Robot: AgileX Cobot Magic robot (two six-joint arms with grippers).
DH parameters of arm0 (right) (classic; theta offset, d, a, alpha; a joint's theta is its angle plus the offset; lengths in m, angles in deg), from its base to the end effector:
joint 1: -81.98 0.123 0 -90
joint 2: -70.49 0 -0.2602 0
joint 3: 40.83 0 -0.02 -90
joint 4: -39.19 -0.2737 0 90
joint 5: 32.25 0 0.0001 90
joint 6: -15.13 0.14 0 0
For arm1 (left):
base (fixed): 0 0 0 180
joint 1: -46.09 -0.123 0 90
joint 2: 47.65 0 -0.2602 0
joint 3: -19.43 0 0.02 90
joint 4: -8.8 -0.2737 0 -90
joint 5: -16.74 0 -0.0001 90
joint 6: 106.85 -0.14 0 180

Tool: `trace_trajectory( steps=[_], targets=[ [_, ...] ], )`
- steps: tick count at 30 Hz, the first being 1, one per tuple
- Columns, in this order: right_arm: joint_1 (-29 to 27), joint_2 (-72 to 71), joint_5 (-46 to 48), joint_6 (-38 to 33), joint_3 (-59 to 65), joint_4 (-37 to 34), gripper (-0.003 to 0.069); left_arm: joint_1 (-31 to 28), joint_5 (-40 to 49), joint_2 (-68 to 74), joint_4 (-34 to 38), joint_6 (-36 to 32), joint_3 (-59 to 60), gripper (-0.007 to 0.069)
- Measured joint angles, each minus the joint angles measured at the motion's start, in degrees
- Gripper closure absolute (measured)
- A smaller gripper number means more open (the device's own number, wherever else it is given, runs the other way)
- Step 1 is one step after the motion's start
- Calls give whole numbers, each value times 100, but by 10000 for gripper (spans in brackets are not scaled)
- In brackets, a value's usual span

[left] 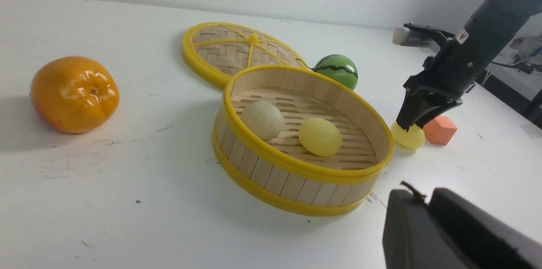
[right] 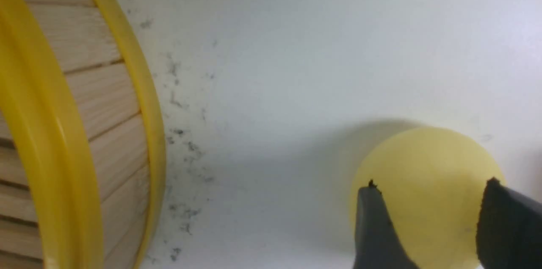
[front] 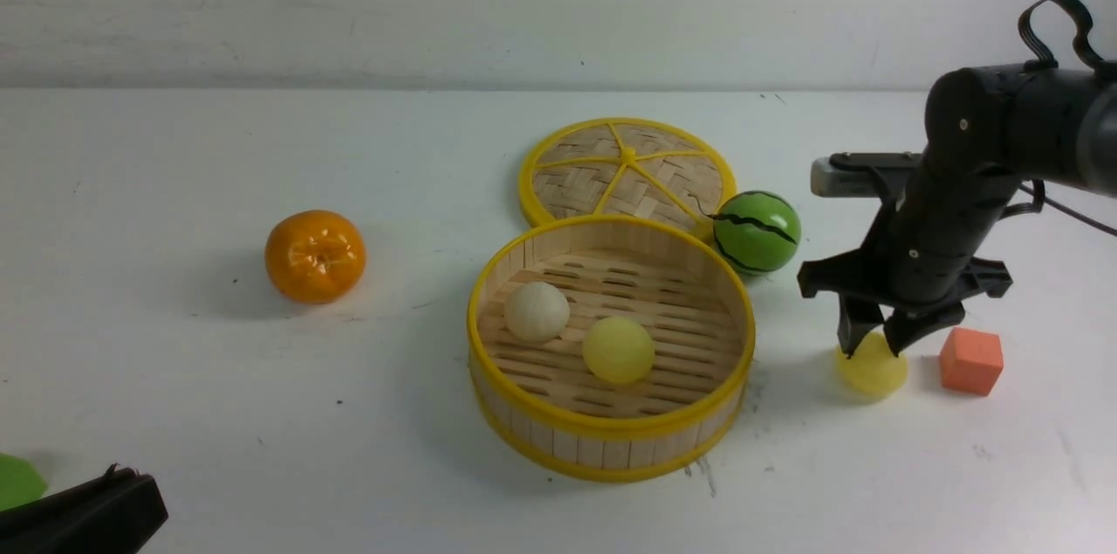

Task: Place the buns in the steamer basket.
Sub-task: Use the right arm to grab a steamed stuffed bun, then use the right arm to put the steamed stuffed bun into the steamer

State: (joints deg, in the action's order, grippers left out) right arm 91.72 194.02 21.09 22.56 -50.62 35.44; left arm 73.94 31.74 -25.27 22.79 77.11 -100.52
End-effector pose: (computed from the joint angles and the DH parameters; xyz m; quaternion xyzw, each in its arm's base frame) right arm 0.4261 0.0806 0.1118 -0.0036 0.9932 0.0447 0.1070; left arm 0.1433 -0.0857 0.2608 0.0882 0.7437 -0.2769 0.6021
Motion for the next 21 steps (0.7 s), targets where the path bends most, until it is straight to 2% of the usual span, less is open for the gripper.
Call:
trace_trajectory(
  steps=[4, 6, 9, 10, 12, 13, 14, 21],
  targets=[
    [0, 11, -6, 5, 0, 0, 335, 0, 0, 0, 0, 0, 0, 557],
    [0, 52, -6, 5, 0, 0, 375, 0, 0, 0, 0, 0, 0, 554],
    [0, 109, -6, -9, 0, 0, 459, 0, 0, 0, 0, 0, 0, 554],
    [0, 109, -6, -9, 0, 0, 466, 0, 0, 0, 0, 0, 0, 554],
    [0, 109, -11, -113, 0, 0, 566, 0, 0, 0, 0, 0, 0, 552],
    [0, 109, -11, -121, 0, 0, 574, 0, 0, 0, 0, 0, 0, 552],
    [0, 74, -5, -202, 0, 0, 636, 0, 0, 0, 0, 0, 0, 552],
    [26, -501, 212, -299, -67, -77, 656, 0, 0, 0, 0, 0, 0, 550]
  ],
)
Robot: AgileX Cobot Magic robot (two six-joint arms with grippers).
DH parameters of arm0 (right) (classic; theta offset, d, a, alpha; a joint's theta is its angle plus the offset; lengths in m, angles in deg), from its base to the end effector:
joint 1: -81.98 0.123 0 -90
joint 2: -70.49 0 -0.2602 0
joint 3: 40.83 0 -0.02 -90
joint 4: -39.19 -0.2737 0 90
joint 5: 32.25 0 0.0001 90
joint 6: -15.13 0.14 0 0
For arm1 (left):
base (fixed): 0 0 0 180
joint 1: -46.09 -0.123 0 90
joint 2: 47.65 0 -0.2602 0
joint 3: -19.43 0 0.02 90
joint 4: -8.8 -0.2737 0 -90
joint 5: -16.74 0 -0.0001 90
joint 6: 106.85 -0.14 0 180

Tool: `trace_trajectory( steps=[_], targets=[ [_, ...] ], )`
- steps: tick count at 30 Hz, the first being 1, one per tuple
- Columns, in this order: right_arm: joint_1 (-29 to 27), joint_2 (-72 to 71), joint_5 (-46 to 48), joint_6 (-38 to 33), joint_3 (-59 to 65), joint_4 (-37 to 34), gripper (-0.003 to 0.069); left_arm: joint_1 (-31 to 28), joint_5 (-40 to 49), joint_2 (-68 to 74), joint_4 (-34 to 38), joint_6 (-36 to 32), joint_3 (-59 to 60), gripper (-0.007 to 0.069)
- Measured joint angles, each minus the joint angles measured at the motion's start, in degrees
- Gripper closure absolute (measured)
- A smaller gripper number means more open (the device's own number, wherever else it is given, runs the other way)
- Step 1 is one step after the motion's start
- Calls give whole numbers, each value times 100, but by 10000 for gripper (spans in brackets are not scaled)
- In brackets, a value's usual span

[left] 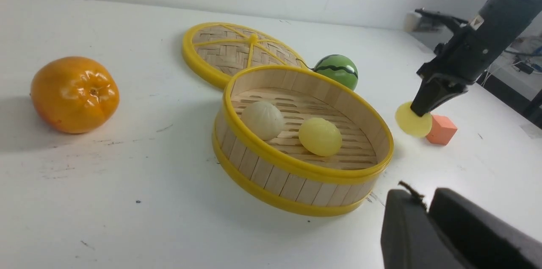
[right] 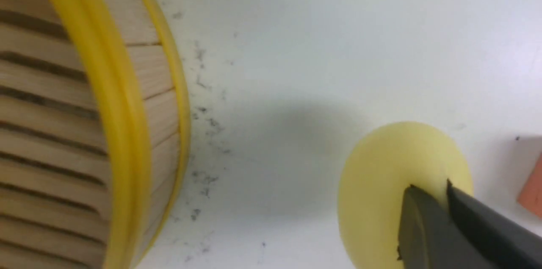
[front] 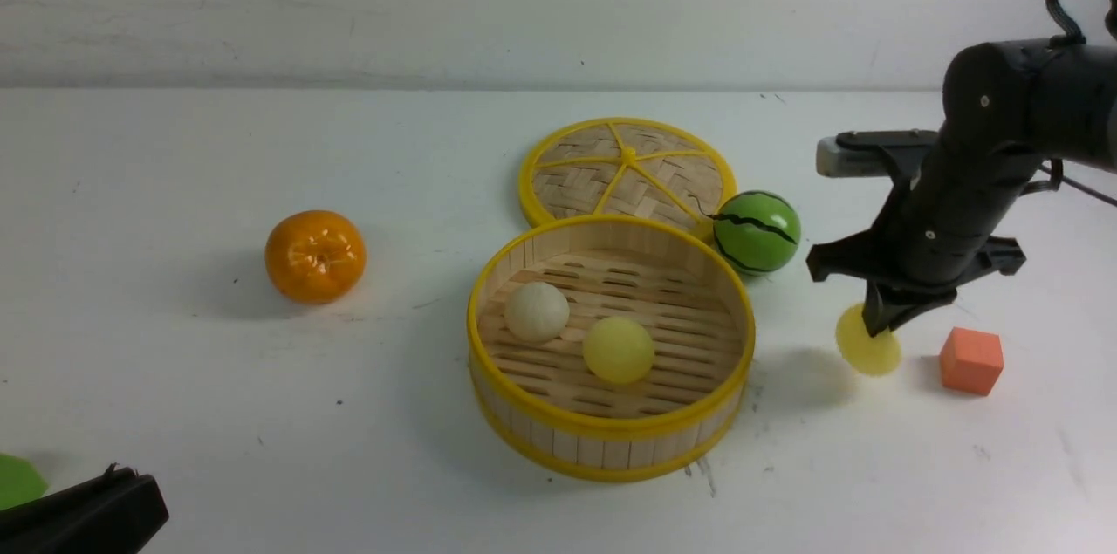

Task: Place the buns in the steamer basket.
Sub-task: Use the right arm to put the steamed stuffed bun into the steamer

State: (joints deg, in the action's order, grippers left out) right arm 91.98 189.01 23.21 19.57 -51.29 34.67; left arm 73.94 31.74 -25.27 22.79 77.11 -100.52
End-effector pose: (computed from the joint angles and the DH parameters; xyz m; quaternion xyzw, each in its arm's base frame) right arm 0.4223 0.0837 0.1519 -0.0305 0.9886 0.0531 0.1376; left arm 0.1433 -0.0857 0.2608 0.0882 0.7437 -0.2769 0.6021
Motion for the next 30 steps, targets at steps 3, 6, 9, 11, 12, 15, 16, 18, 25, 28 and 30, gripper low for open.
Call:
trace_trajectory(
  steps=[3, 6, 9, 11, 12, 15, 16, 18, 25, 28, 30],
  targets=[
    [165, -296, 44, -153, -186, -179, 656, 0, 0, 0, -6, 0, 0, 548],
    [567, -396, 50, -444, -538, -422, 653, 0, 0, 0, -6, 0, 0, 544],
    [1023, -215, -154, -569, -950, -523, 651, 0, -5, 0, -6, 0, 0, 543],
    [1244, 51, -313, -577, -1223, -523, 651, 0, -5, 0, -6, 0, 0, 543],
    [1309, 178, -358, -577, -1305, -523, 651, 0, -5, 0, -6, 0, 0, 543],
    [1421, 563, -391, -577, -1624, -501, 651, 0, -5, 0, -6, 0, 0, 543],
    [1448, 702, -395, -577, -1720, -501, 650, 0, -5, 0, -6, 0, 0, 543],
    [1462, 1140, -515, -577, -1966, -497, 645, 0, -1, 0, -6, 0, 0, 542],
    [1474, 1568, -766, -577, -2066, -436, 572, 0, -1, 0, -6, 0, 0, 536],
    [1491, 1568, -759, -577, -2093, -436, 463, 0, -1, 0, -6, 0, 0, 533],
    [1501, 1562, -678, -577, -2136, -442, 380, 0, -1, 0, -6, 0, 0, 533]
  ],
)
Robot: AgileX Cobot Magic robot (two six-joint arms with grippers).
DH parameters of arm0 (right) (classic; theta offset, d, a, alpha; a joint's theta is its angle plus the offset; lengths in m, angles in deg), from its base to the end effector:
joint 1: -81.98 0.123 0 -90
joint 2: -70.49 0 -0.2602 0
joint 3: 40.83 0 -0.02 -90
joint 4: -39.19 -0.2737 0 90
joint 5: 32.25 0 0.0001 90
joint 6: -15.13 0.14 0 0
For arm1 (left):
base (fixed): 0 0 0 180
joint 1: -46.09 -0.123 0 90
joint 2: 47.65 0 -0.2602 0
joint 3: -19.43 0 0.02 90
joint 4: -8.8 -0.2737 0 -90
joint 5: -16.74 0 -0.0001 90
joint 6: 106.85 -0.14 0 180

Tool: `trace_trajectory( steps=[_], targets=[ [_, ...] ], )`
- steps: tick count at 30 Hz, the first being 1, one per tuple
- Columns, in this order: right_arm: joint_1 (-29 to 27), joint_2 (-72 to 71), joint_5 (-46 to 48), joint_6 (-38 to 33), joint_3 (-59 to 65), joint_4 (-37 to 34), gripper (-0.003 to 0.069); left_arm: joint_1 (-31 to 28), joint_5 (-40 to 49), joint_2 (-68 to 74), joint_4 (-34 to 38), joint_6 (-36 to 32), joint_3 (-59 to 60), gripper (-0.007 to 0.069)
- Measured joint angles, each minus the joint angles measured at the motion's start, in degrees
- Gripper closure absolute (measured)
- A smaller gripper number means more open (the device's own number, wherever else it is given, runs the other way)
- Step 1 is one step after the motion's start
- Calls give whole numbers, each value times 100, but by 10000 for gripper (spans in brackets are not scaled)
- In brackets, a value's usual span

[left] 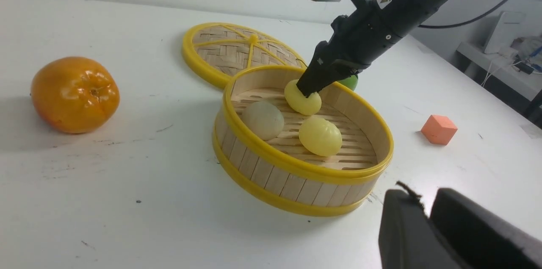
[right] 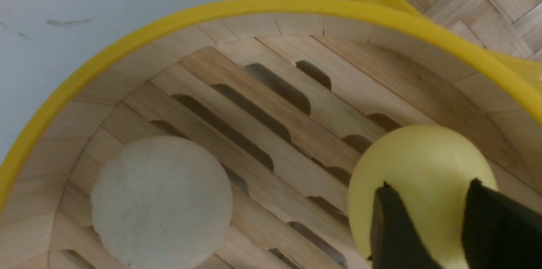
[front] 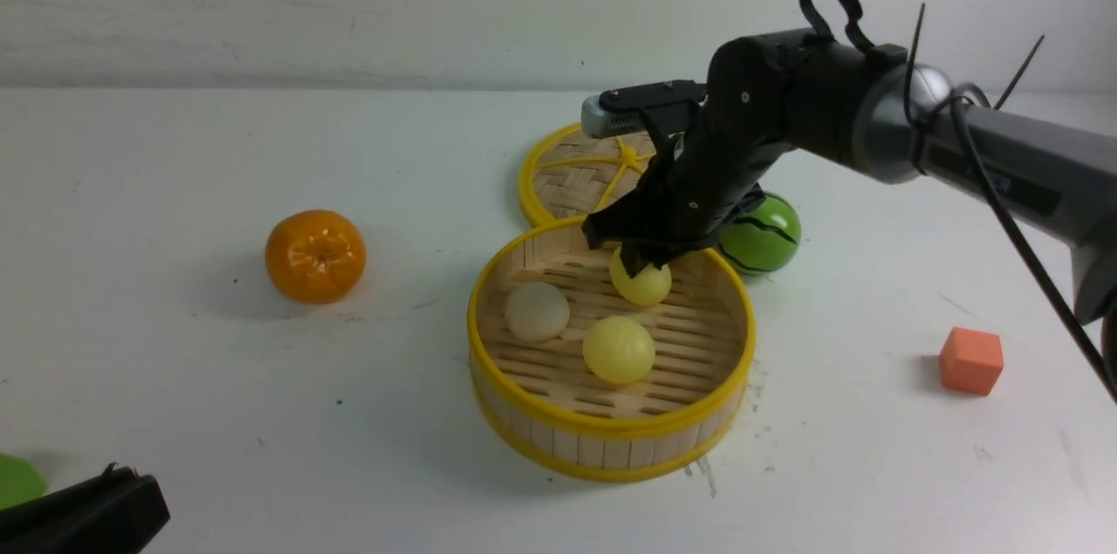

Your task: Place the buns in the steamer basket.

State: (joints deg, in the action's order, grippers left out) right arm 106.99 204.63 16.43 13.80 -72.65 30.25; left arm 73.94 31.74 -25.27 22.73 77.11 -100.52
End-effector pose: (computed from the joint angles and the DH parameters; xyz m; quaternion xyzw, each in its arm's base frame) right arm 0.4652 0.2351 0.1496 -0.1857 0.9478 0.1193 0.2300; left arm 0.1433 -0.0856 0.2608 0.0885 0.7437 -0.2765 0.6022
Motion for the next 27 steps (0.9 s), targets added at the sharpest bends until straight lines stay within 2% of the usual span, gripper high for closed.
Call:
trace_trajectory(
  steps=[5, 9, 13, 15, 16, 19, 20, 23, 27],
  targets=[
    [7, -319, 847, 0, -206, -58, 199, 0, 0, 0, 0, 0, 0, 533],
    [7, -1012, 1692, 0, -270, 90, 177, 0, 0, 0, 0, 0, 0, 533],
    [7, -1745, 2174, 0, -262, 389, 253, 0, 5, 0, 0, 0, 0, 533],
    [7, -2163, 2190, 0, -134, 543, 321, 0, 6, 0, 0, 0, 0, 532],
    [7, -2542, 2199, 6, 42, 569, 383, 0, 6, 0, 0, 0, 0, 533],
    [7, -3394, 2251, 133, 715, 582, 505, 0, 6, 0, 0, 0, 0, 527],
    [7, -3458, 2251, 168, 715, 582, 514, 0, 6, 0, 0, 0, 0, 527],
    [7, -4620, 2298, 489, 1766, 624, 619, 0, 6, 0, 0, 0, 0, 522],
    [7, -5835, 2317, 919, 2786, 741, 659, 0, 6, 0, 0, 0, 0, 523]
  ],
)
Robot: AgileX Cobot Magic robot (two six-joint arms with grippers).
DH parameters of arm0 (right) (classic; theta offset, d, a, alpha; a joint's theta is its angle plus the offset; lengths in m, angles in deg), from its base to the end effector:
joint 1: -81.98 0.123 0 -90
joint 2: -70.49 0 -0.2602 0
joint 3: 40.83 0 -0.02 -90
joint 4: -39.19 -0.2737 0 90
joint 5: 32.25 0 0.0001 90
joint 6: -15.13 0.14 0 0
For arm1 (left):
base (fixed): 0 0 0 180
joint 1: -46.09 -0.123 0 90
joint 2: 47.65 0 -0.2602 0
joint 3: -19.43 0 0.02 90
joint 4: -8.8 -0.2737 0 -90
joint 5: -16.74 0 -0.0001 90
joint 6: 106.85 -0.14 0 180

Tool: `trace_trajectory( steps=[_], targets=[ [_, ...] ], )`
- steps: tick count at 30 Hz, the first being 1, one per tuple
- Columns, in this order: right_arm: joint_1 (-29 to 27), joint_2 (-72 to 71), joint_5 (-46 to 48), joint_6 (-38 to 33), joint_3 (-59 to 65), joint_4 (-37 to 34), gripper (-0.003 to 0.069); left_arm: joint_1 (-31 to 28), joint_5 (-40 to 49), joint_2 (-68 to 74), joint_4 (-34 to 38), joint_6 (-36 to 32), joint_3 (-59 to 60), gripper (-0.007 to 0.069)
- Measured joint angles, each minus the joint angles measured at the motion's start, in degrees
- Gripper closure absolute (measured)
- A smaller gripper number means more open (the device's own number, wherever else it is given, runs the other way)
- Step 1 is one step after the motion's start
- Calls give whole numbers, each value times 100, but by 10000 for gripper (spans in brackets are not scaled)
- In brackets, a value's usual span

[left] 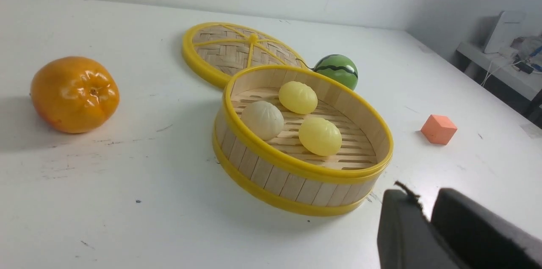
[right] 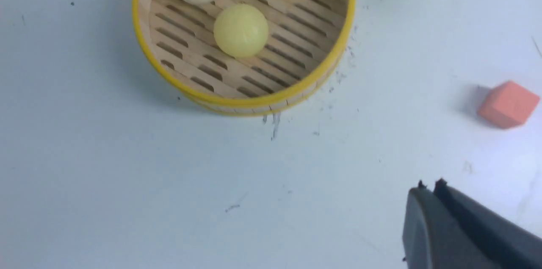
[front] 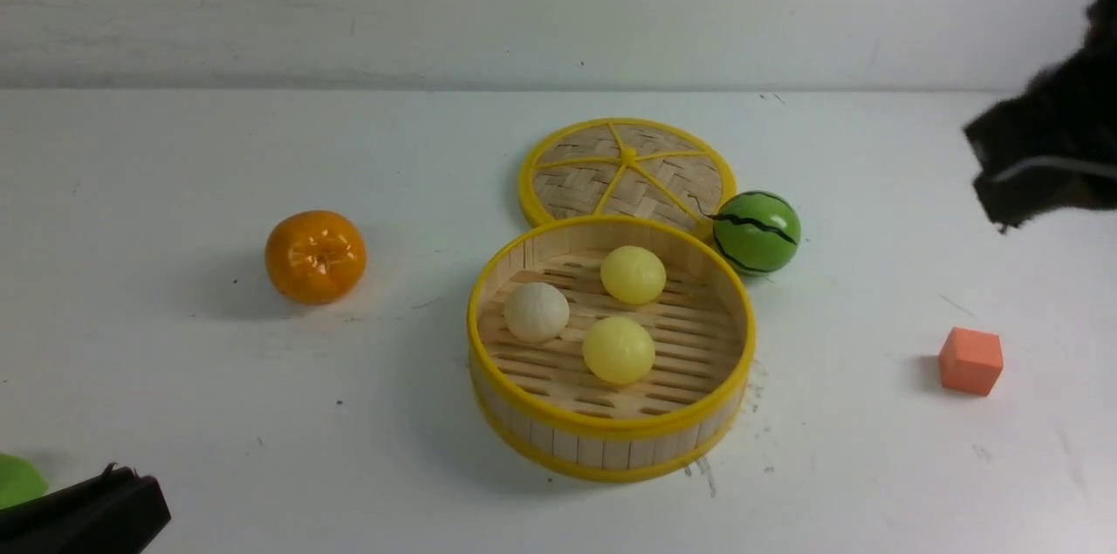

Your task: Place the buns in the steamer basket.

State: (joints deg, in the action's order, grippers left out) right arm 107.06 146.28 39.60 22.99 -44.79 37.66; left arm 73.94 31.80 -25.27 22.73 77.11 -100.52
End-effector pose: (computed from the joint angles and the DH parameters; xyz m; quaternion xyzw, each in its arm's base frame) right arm 0.2455 0.1188 0.3668 -0.1422 0.9394 0.1012 0.2951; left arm 0.1433 -0.0857 0.2607 0.0887 0.7440 -0.2764 0.6018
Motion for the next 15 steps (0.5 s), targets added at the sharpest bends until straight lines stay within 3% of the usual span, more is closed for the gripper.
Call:
trace_trajectory(
  steps=[9, 15],
  targets=[
    [0, -2150, 53, 603, 1843, 324, 661, 0, 0, 0, 0, 0, 0, 514],
    [0, -3312, -574, 760, 3159, 354, 658, 0, 0, 0, 0, 0, 0, 512]
  ],
)
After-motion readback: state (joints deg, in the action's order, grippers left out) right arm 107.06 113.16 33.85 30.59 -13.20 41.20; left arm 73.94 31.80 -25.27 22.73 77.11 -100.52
